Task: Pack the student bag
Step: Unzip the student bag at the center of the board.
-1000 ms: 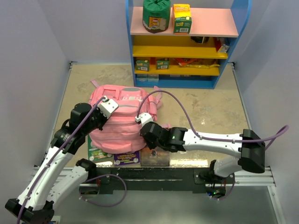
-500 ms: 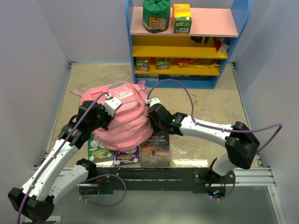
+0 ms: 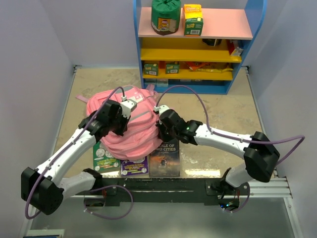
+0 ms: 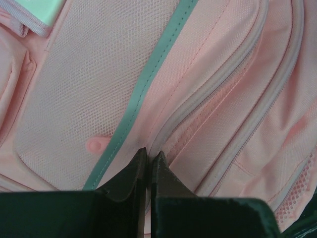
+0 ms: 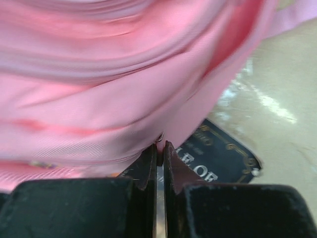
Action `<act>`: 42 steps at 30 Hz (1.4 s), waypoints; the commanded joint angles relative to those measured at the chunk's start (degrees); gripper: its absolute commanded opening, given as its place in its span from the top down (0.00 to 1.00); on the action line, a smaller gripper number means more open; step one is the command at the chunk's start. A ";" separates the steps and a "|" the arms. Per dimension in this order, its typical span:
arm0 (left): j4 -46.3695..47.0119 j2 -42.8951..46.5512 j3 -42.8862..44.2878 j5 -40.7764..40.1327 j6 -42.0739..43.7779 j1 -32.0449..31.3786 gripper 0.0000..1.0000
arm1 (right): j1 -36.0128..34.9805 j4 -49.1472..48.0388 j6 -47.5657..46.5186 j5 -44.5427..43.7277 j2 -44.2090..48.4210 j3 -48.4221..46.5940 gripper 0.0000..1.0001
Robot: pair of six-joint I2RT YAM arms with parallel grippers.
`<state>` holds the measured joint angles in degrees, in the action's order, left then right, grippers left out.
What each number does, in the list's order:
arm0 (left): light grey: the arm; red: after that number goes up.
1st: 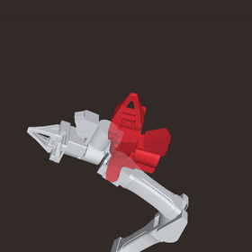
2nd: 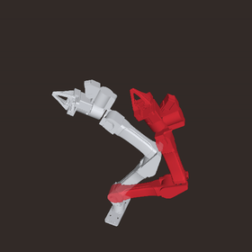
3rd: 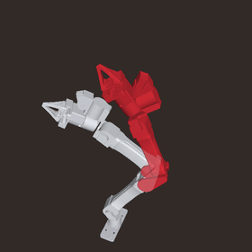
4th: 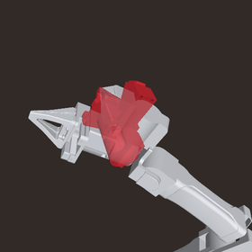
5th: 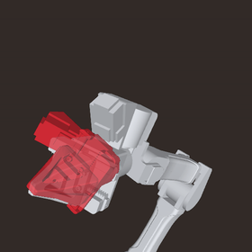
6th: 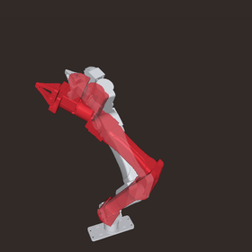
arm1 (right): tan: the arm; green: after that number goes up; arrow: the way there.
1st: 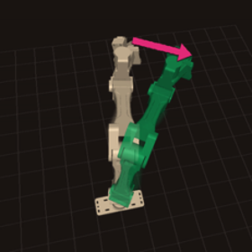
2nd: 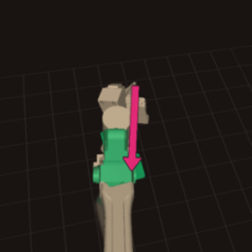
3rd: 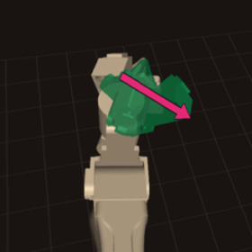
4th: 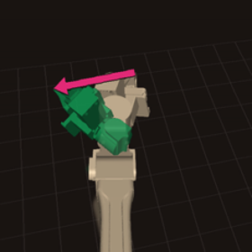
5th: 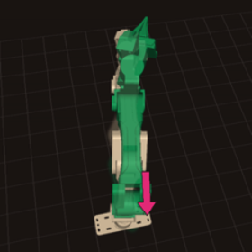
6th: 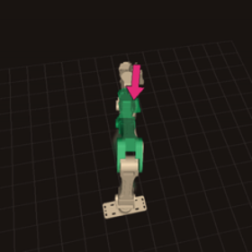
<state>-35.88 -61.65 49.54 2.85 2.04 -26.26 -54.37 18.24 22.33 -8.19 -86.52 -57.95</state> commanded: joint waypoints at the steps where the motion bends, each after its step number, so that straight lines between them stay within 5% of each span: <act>1: 21.55 -3.91 6.80 -4.79 -1.60 1.74 1.00 | -0.83 -9.18 -0.97 17.41 6.97 0.91 1.00; 11: 21.73 -3.83 6.36 -3.20 -1.60 2.44 1.00 | -2.84 -5.06 -0.70 20.05 9.54 2.24 1.00; 29: 16.54 7.24 -0.67 1.28 -4.24 2.53 1.00 | -17.61 -4.97 5.53 8.98 3.38 -7.17 1.00; 42: 15.58 10.67 1.61 0.22 -3.98 6.04 1.00 | -14.72 -2.59 8.96 3.96 8.21 -2.26 1.00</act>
<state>-30.98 -53.30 47.44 3.51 1.13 -22.46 -69.47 20.51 29.28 -7.99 -82.76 -61.19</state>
